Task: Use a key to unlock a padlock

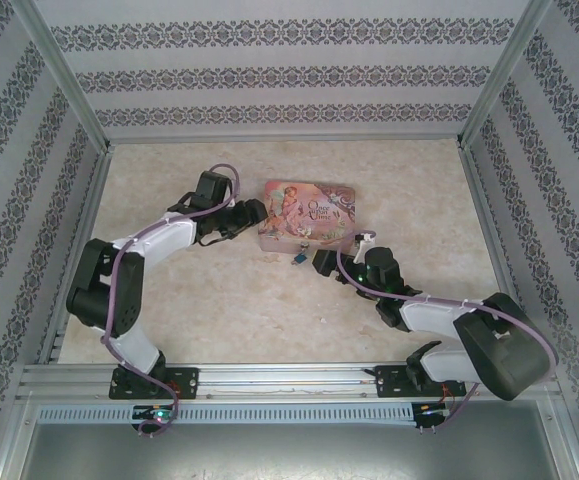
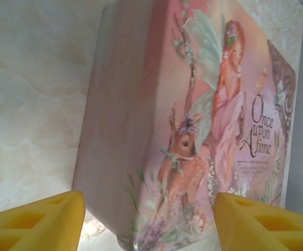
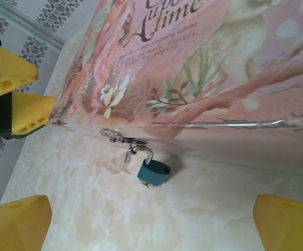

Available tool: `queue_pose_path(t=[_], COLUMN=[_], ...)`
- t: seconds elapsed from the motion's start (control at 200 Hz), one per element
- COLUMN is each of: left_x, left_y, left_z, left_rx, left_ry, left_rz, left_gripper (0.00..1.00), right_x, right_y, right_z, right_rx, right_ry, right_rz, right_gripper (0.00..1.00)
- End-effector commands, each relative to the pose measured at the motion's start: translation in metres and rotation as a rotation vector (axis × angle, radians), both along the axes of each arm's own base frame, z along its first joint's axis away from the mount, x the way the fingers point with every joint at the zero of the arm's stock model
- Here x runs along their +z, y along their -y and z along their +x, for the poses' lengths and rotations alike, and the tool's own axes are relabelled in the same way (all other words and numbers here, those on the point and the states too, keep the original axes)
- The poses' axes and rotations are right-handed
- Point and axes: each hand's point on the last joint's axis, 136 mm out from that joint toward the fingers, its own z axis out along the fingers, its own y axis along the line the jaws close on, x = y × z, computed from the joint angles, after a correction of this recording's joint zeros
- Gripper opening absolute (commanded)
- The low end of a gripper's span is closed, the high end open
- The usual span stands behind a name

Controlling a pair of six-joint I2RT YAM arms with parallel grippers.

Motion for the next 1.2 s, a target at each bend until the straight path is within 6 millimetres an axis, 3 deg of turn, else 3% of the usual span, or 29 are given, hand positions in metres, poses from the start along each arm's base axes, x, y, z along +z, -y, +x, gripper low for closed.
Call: queue_pose_path(t=[0.0,0.36,0.535,0.63,0.645,0.68,1.194], left_x=[0.003,-0.029,-0.041,-0.045,-0.046,-0.047,-0.06], left_y=[0.007,0.015,0.011,0.009,0.009,0.008,-0.001], left_z=[0.011,-0.002,-0.012,-0.017,-0.018,-0.02,-0.049], left_rx=[-0.029,-0.048,-0.038,-0.039,-0.039,-0.041,-0.032], left_ry=[0.017,-0.077,-0.109,-0.118,-0.122,-0.124,-0.175], left_rz=[-0.041,-0.101,-0.086,-0.079,-0.078,-0.077,-0.071], left_gripper=[0.65,0.56,0.53,0.52,0.52,0.52,0.51], right_x=[0.007,0.01,0.011,0.005,0.014,0.016,0.019], right_y=[-0.004,-0.014,-0.016,-0.013,-0.016,-0.016,-0.025], right_z=[0.005,0.017,0.024,0.025,0.032,0.035,0.07], right_rx=[0.012,0.036,0.038,0.039,0.041,0.042,0.123], right_ry=[0.014,0.029,0.037,0.027,0.05,0.054,0.091], right_rz=[0.028,0.054,0.051,0.037,0.046,0.047,0.03], right_gripper=[0.99,0.98,0.98,0.98,0.98,0.98,0.99])
